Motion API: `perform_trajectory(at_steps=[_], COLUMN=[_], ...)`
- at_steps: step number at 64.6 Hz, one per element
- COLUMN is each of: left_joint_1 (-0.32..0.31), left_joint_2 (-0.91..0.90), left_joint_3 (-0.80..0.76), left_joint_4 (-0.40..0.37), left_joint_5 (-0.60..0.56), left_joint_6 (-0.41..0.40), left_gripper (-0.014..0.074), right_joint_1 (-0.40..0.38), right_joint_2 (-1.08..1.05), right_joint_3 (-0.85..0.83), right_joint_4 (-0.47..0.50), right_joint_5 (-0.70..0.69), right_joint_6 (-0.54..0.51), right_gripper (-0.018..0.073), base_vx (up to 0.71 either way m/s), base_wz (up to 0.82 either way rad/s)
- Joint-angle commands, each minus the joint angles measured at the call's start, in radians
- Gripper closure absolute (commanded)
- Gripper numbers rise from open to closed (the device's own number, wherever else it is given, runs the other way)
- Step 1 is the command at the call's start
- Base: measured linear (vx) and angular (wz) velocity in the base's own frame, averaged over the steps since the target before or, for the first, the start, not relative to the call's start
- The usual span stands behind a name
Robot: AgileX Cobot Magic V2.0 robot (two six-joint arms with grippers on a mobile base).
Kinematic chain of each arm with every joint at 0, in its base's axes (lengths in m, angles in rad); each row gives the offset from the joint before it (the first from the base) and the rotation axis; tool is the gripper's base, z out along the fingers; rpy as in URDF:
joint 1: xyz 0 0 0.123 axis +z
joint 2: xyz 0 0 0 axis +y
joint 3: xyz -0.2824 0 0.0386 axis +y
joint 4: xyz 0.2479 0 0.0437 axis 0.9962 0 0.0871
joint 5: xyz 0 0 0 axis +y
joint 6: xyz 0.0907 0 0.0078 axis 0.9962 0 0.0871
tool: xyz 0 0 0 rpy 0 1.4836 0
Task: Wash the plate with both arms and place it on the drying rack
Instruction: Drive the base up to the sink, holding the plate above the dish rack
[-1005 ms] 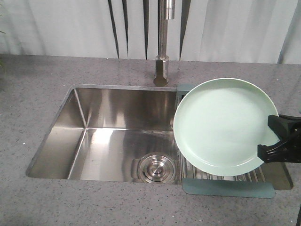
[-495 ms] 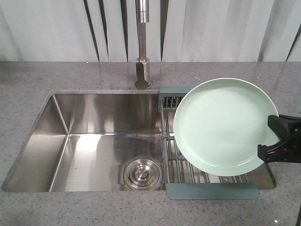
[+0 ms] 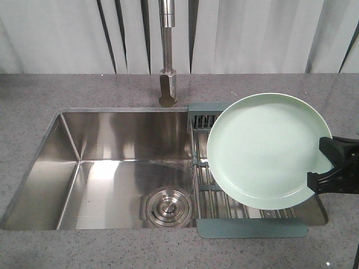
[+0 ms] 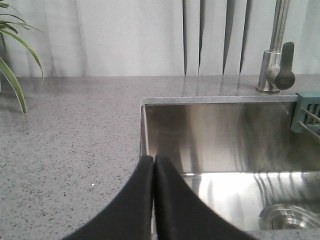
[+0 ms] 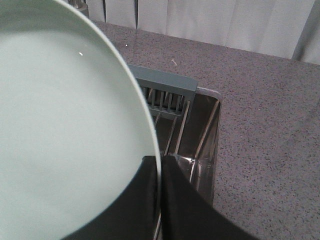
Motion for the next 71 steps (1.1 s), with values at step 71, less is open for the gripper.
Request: perform_trajectory(at_steps=[71], left_joint_1=[-0.004], left_joint_2=[-0.016], left_joint_3=[0.020], left_joint_4=[-0.009], left_joint_5=[-0.073], left_joint_6=[-0.009], left_gripper=[0.0602], right_joint_1=[-0.001], right_joint_2=[-0.014], right_joint_3=[-0.026], right_joint_4=[0.005], right_joint_5=[-0.075], right_joint_6=[-0.005], right_gripper=[0.0569], base_vx=[0.01], base_wz=[-0.02])
